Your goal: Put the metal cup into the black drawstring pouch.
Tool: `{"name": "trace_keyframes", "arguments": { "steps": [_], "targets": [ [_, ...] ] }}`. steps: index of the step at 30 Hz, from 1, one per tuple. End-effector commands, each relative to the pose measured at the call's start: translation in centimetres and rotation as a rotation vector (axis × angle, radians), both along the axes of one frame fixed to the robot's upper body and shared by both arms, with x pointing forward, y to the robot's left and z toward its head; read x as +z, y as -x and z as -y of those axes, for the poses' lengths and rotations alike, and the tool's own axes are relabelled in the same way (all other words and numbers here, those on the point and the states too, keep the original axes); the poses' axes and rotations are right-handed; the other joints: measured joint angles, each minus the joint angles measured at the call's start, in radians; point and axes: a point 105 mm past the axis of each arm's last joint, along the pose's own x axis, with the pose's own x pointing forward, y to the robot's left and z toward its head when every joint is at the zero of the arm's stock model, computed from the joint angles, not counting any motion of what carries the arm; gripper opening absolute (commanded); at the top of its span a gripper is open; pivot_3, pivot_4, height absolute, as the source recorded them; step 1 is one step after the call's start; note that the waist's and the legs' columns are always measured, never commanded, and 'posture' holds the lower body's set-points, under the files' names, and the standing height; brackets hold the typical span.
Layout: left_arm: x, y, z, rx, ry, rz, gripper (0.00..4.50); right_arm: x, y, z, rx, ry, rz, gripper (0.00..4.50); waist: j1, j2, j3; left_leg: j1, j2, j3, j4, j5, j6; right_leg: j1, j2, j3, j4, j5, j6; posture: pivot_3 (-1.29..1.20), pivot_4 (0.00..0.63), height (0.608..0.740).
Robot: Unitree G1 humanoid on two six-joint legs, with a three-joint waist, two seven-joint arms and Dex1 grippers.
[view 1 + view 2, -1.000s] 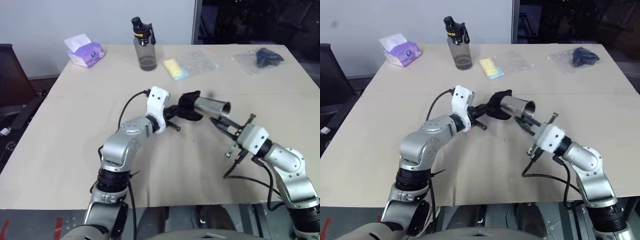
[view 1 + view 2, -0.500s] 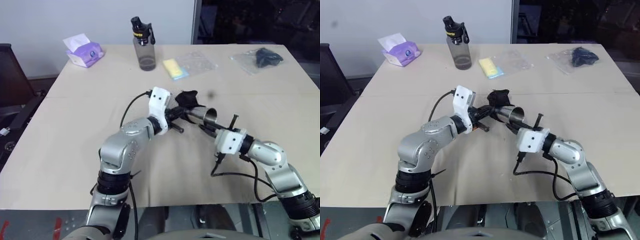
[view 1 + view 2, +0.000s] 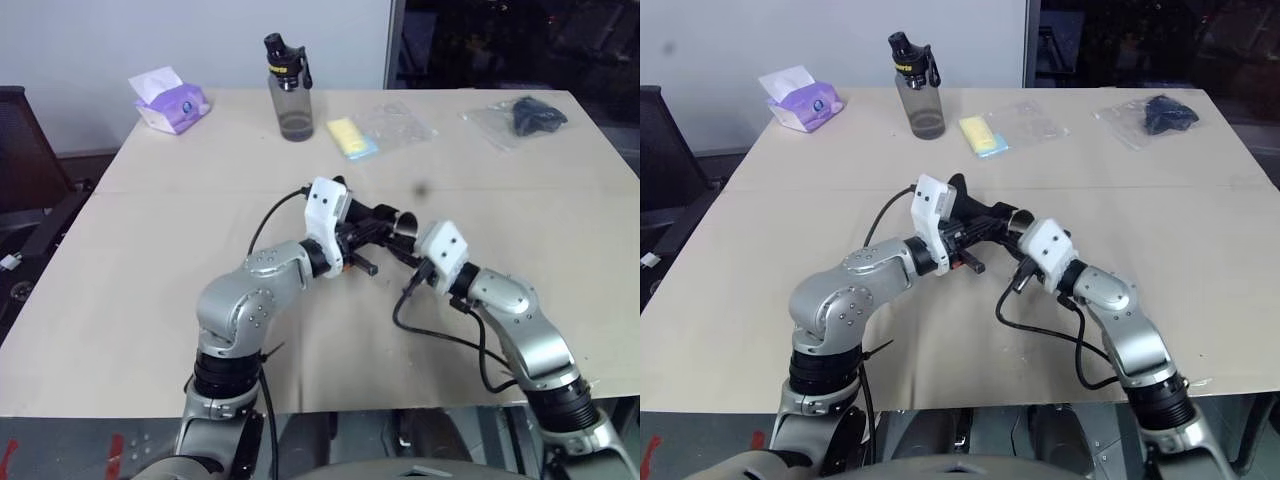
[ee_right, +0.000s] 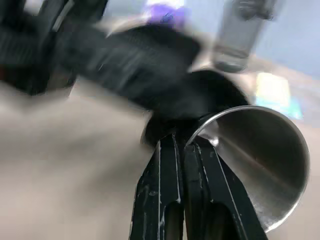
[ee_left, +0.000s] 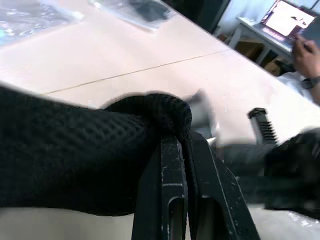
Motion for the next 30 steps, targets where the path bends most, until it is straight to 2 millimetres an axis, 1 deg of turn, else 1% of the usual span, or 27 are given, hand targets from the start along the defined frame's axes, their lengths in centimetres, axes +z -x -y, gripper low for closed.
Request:
{"name": "trace_keyframes", "arguments": {
  "steps": [1, 4, 5, 8, 9, 10, 12, 14, 17, 18, 19, 22, 24, 27, 28, 30],
  "targets": [
    [2.0, 0.6, 0.8, -0.052, 0.063, 0.048, 0.0, 0.1, 0.5, -1.1, 0.123, 0.192, 0.217, 0.07, 0.0, 0.0, 0.0, 0.0, 0.0, 0.0, 0.0, 0.0, 0.0, 0.0, 0.0, 0.0, 0.0, 0.0, 0.0, 0.0, 0.15, 0.74],
    [2.0, 0.7, 1.0, -0.07, 0.067, 0.042, 0.0, -0.2, 0.3, -1.4, 0.214, 0.37, 0.417, 0.07, -0.003, 0.0, 0.001, 0.0, 0.001, 0.0, -0.001, 0.0, 0.0, -0.001, 0.001, 0.0, 0.0, 0.001, 0.001, 0.0, 0.15, 0.74],
    [1.9, 0.8, 1.0, -0.074, 0.062, 0.042, 0.0, -0.2, 0.3, -1.6, 0.24, 0.402, 0.46, 0.07, -0.002, 0.0, 0.001, 0.0, 0.001, 0.0, -0.001, 0.0, 0.0, -0.001, 0.001, 0.0, 0.0, 0.001, 0.002, 0.0, 0.15, 0.74],
    [1.7, 1.0, 1.2, -0.09, 0.064, 0.036, 0.0, 0.3, -0.5, -1.8, 0.249, 0.45, 0.544, 0.07, -0.001, -0.001, 0.001, 0.0, 0.001, 0.0, -0.001, 0.0, 0.0, -0.001, 0.001, 0.0, 0.0, 0.002, 0.001, 0.0, 0.15, 0.74],
    [1.7, 1.1, 1.2, -0.095, 0.068, 0.033, 0.0, 0.8, -1.0, -1.8, 0.209, 0.404, 0.54, 0.07, -0.001, -0.002, 0.001, 0.0, 0.001, 0.0, -0.001, 0.0, 0.0, -0.001, 0.001, 0.0, 0.0, 0.003, 0.0, 0.0, 0.15, 0.74],
    [1.6, 1.1, 1.3, -0.097, 0.071, 0.032, 0.0, 1.4, -1.4, -1.8, 0.166, 0.334, 0.519, 0.07, 0.0, -0.003, 0.002, 0.0, 0.001, 0.0, -0.001, 0.0, 0.0, -0.001, 0.001, 0.0, 0.0, 0.003, -0.001, 0.0, 0.15, 0.74],
    [1.5, 1.3, 1.4, -0.098, 0.074, 0.029, 0.0, 3.0, -2.5, -1.5, 0.026, 0.067, 0.398, 0.07, 0.0, -0.005, 0.003, 0.0, 0.001, -0.001, -0.001, 0.0, 0.0, -0.001, 0.001, 0.0, 0.0, 0.004, -0.001, 0.0, 0.15, 0.74],
    [1.5, 1.4, 1.3, -0.1, 0.087, 0.027, 0.0, 4.1, -3.4, -0.5, -0.108, -0.263, 0.212, 0.07, 0.001, -0.005, 0.003, 0.0, 0.001, -0.002, -0.001, 0.0, 0.0, -0.001, 0.001, 0.0, 0.0, 0.004, -0.001, 0.0, 0.15, 0.74],
    [1.5, 1.6, 1.2, -0.102, 0.093, 0.026, 0.0, 4.8, -4.0, 1.0, -0.19, -0.617, -0.002, 0.07, 0.001, -0.005, 0.005, -0.001, 0.001, -0.006, -0.001, 0.0, 0.0, -0.001, 0.0, 0.0, 0.001, 0.004, -0.001, 0.0, 0.15, 0.74],
    [1.4, 1.6, 1.2, -0.103, 0.094, 0.025, 0.0, 5.0, -4.0, 1.3, -0.191, -0.676, -0.04, 0.07, 0.003, -0.005, 0.004, -0.001, 0.001, -0.006, -0.001, 0.0, 0.0, -0.001, 0.0, 0.0, 0.001, 0.004, -0.001, 0.0, 0.15, 0.74],
    [1.4, 1.7, 1.2, -0.105, 0.099, 0.022, 0.0, 5.5, -4.2, 1.8, -0.206, -0.776, -0.096, 0.07, 0.003, -0.004, 0.005, -0.001, 0.001, -0.007, 0.0, 0.0, 0.0, 0.0, -0.001, 0.0, 0.001, 0.004, -0.001, 0.0, 0.15, 0.74],
    [1.4, 1.8, 1.2, -0.111, 0.107, 0.018, 0.0, 6.6, -4.9, 3.0, -0.242, -1.004, -0.225, 0.07, 0.002, -0.004, 0.005, -0.001, 0.0, -0.007, 0.0, 0.0, 0.0, 0.0, -0.001, 0.0, 0.001, 0.004, -0.001, 0.0, 0.15, 0.74],
    [1.5, 1.8, 1.2, -0.112, 0.112, 0.021, 0.0, 6.9, -4.8, 3.4, -0.225, -1.093, -0.295, 0.07, 0.001, -0.004, 0.005, 0.0, 0.0, -0.007, 0.0, 0.0, 0.0, 0.0, -0.001, 0.0, 0.002, 0.004, -0.002, 0.0, 0.15, 0.74],
    [1.5, 1.9, 1.3, -0.114, 0.122, 0.02, 0.0, 7.6, -4.6, 3.5, -0.179, -1.295, -0.447, 0.07, 0.0, -0.004, 0.005, 0.0, 0.0, -0.006, -0.001, 0.0, 0.0, -0.001, 0.0, -0.001, 0.002, 0.004, -0.002, 0.0, 0.15, 0.74],
    [1.6, 2.0, 1.3, -0.115, 0.124, 0.019, 0.0, 7.9, -4.4, 3.6, -0.159, -1.342, -0.479, 0.07, 0.0, -0.004, 0.005, 0.0, 0.001, -0.007, -0.001, 0.0, 0.0, -0.001, 0.0, -0.001, 0.002, 0.004, -0.001, 0.0, 0.15, 0.74],
    [1.6, 2.0, 1.4, -0.117, 0.127, 0.02, 0.0, 8.4, -4.2, 3.7, -0.129, -1.358, -0.494, 0.07, 0.0, -0.004, 0.005, -0.001, 0.001, -0.006, -0.002, 0.0, 0.0, -0.001, 0.0, -0.001, 0.002, 0.004, -0.001, 0.0, 0.15, 0.74]
  ]
}}
